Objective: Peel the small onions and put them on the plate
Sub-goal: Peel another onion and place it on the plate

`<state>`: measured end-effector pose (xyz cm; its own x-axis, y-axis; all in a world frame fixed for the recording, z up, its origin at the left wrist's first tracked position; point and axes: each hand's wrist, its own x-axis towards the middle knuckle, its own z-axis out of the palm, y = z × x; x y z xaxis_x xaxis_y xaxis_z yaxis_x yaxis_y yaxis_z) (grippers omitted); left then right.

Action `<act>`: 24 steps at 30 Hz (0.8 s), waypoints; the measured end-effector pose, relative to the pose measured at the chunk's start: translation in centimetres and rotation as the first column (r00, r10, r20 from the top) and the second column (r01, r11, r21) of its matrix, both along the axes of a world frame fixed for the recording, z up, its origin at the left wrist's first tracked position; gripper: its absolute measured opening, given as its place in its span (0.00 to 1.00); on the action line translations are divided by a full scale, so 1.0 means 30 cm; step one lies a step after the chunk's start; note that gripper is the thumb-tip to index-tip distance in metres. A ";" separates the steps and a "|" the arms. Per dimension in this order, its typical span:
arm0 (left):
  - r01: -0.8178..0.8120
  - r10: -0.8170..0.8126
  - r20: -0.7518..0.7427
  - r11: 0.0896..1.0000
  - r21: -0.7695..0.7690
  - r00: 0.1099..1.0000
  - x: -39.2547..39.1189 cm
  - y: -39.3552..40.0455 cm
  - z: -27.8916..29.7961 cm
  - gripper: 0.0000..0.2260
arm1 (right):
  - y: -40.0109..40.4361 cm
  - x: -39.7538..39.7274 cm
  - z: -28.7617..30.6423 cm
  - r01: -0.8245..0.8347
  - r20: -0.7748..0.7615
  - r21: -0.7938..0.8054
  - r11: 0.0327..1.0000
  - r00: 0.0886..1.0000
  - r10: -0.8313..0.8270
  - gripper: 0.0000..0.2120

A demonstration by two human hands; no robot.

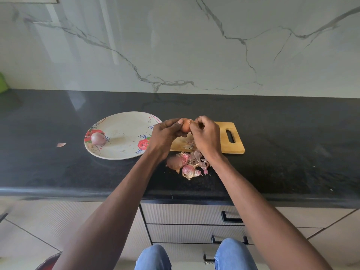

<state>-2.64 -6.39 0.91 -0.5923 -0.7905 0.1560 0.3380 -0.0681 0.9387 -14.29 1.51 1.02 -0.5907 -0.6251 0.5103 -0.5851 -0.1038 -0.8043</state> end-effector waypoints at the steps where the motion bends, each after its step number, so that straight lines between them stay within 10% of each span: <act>1: 0.009 -0.008 -0.025 0.999 0.054 1.000 0.002 -0.001 0.006 0.07 | 0.005 -0.002 0.008 -0.045 0.092 -0.006 0.999 0.995 0.045 0.06; 24: -0.090 0.112 0.080 0.967 -0.238 0.990 0.000 0.014 -0.008 0.12 | 0.002 0.007 -0.023 0.135 -0.278 -0.105 0.985 0.947 -0.159 0.14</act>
